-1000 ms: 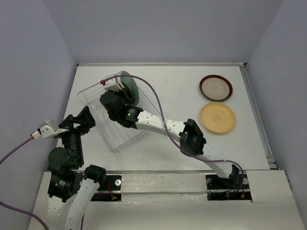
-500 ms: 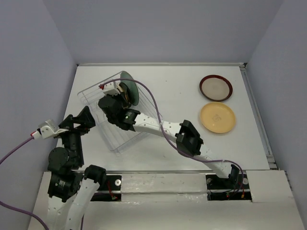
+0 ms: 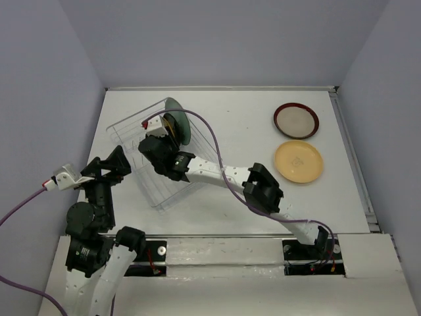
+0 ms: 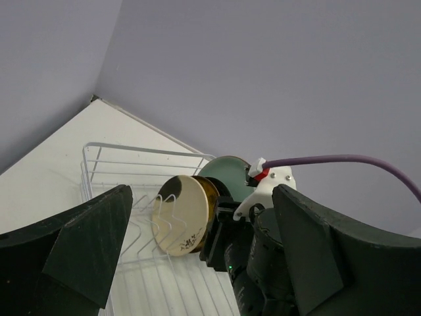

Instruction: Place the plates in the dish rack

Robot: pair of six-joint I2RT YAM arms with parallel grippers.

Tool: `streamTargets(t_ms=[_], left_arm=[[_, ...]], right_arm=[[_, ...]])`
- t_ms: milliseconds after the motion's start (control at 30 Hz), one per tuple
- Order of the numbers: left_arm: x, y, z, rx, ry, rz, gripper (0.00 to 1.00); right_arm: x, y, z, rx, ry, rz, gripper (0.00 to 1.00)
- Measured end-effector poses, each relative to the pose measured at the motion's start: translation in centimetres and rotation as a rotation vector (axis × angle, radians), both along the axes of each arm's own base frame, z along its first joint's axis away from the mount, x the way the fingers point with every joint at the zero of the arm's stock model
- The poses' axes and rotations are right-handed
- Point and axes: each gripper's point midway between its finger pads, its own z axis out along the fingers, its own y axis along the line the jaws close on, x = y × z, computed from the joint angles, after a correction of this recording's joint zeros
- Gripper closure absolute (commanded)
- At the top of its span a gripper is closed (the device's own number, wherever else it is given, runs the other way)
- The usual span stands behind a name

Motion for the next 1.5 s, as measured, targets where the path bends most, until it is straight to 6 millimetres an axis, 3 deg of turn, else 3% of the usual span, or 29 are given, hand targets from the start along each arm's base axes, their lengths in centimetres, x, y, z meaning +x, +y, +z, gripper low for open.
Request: streamTargets(t_ms=[133,233,333,433,500,533,567,600,733,800,833,967,1067,1167,1233,1367,1500], left_arm=[[0.0,-0.1,0.0,0.001,0.0,-0.004,0.01],[0.1,-0.2,0.0,0.002,0.0,-0.01,0.01],[0.1,-0.4,0.0,0.005,-0.001,-0.021,0.01],[0.1,-0.8,0.1,0.009,-0.004,-0.043,0.01],[0.1,-1.2,0.2,0.012,-0.008,-0.062,0.01],[0.1,-1.4,0.3,0.013,-0.012,-0.074,0.01],[0.1,-1.5,0.4,0.014,-0.014,-0.08,0.01],[0.1,-1.7,0.4,0.015,-0.017,-0.091,0.01],[0.0,-2.2,0.6,0.018,-0.025,-0.121,0.01],[-0.1,-2.4,0.6,0.02,-0.028,-0.132,0.01],[-0.2,-2.5,0.7,0.02,-0.031,-0.138,0.01],[-0.6,-2.6,1.0,0.017,-0.049,-0.153,0.01],[-0.9,-2.6,1.3,0.015,-0.063,-0.159,0.01],[-1.2,-2.6,1.5,0.012,-0.075,-0.163,0.01],[-1.2,-2.6,1.5,0.012,-0.077,-0.166,0.01],[-1.2,-2.7,1.5,0.012,-0.078,-0.169,0.01],[-1.3,-2.7,1.5,0.012,-0.078,-0.169,0.01]], right_arm=[[-1.2,-1.0,-0.4,0.048,0.083,0.057,0.54],[-2.8,-3.6,1.8,0.17,0.17,0.115,0.53],[-2.5,-8.4,6.3,0.339,0.197,0.113,0.51],[-1.7,-15.7,9.1,0.483,0.186,0.053,0.5],[-1.0,-22.3,9.0,0.566,0.183,-0.032,0.5],[-1.4,-28.2,6.9,0.634,0.201,-0.124,0.49],[-1.7,-30.4,5.7,0.648,0.217,-0.171,0.48],[-2.3,-34.2,3.8,0.675,0.222,-0.254,0.48],[-7.9,-48.6,-3.0,0.778,0.233,-0.632,0.43],[-10.1,-53.1,-3.5,0.812,0.178,-0.774,0.43],[-11.1,-54.9,-3.4,0.827,0.154,-0.833,0.38],[-12.6,-58.9,-3.6,0.84,0.111,-0.976,0.34],[-13.4,-61.1,-6.3,0.818,0.184,-1.074,0.32],[-13.9,-61.0,-10.2,0.81,0.354,-1.072,0.32],[-13.8,-60.2,-11.4,0.809,0.424,-1.038,0.32],[-12.7,-58.6,-12.2,0.832,0.498,-0.932,0.33],[-11.6,-57.5,-13.7,0.87,0.561,-0.877,0.41]])
